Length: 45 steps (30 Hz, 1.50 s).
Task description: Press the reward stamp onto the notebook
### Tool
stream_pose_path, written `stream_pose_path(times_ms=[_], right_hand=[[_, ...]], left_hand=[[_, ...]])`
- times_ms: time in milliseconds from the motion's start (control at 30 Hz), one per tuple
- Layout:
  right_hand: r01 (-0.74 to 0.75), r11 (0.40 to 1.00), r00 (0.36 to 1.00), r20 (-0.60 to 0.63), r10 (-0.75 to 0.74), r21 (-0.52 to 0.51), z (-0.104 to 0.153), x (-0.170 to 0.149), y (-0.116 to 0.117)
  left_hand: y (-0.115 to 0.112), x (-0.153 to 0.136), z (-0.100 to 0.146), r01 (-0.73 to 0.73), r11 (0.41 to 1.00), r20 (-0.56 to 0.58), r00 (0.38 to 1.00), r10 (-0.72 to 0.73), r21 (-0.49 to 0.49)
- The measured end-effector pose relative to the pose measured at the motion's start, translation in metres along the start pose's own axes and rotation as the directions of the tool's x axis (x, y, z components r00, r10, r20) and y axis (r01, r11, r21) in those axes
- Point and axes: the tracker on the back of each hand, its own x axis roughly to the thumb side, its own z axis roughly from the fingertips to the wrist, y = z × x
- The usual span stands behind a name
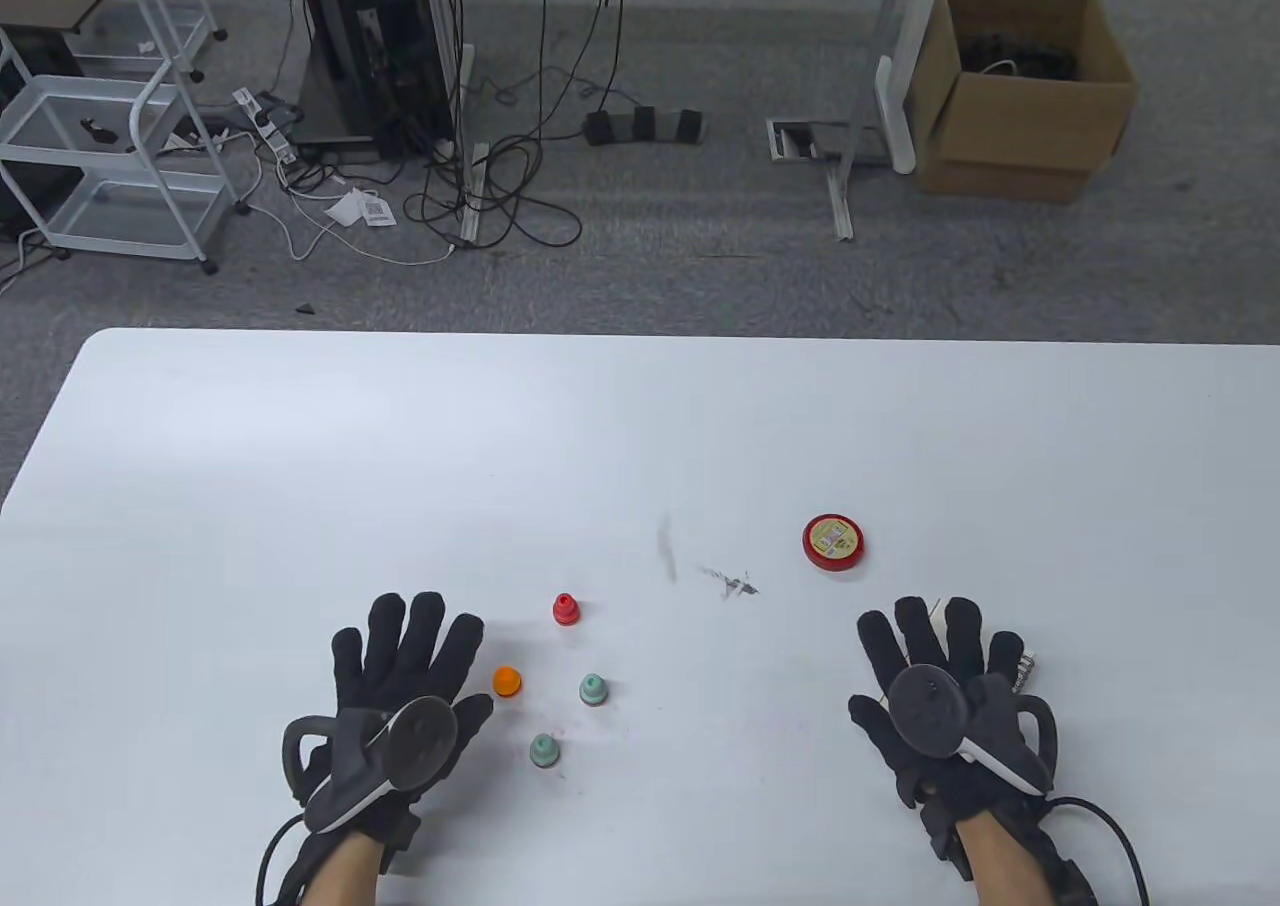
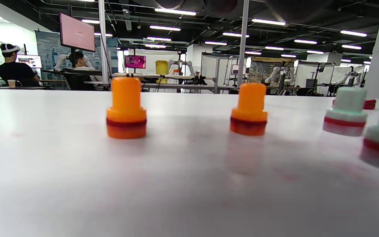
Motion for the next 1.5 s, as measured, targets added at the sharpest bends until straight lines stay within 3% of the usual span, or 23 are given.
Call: stream_pose_path(times_ms=[267, 533, 800, 1133, 1267, 1500], right_hand=[[0.206, 0.955, 0.965, -0.118, -0.234, -0.214, 0.016, -0.029, -0.043], [0.385, 0.860, 0.839, -0.260, -0.477, -0.335, 0.024, -0.069, -0.062], [0.440, 0.835, 0.710, -0.441, -0.548, -0.329, 0.016, -0.088, -0.045], [0.342, 0.905, 0.624, -0.660, -0.419, -0.252, 0.000, -0.102, -0.008], [0.385, 0.895, 0.572, -0.703, -0.423, -0.224, -0.002, -0.110, 0.001], [0.393, 0.911, 0.537, -0.774, -0.336, -0.124, -0.016, -0.102, 0.008]], left_hand=[[0.009, 0.006, 0.011, -0.013, 0.996, 0.050, 0.999, 0.009, 0.084], [0.011, 0.009, 0.014, -0.027, 0.995, 0.070, 0.997, 0.020, 0.091], [0.009, 0.018, 0.015, -0.022, 0.997, 0.106, 0.994, 0.013, 0.078], [0.009, 0.019, 0.014, -0.028, 0.998, 0.110, 0.994, 0.021, 0.063], [0.008, 0.019, 0.013, -0.029, 0.998, 0.111, 0.994, 0.023, 0.051], [0.001, 0.021, 0.009, -0.010, 1.000, 0.112, 0.994, 0.008, 0.016]])
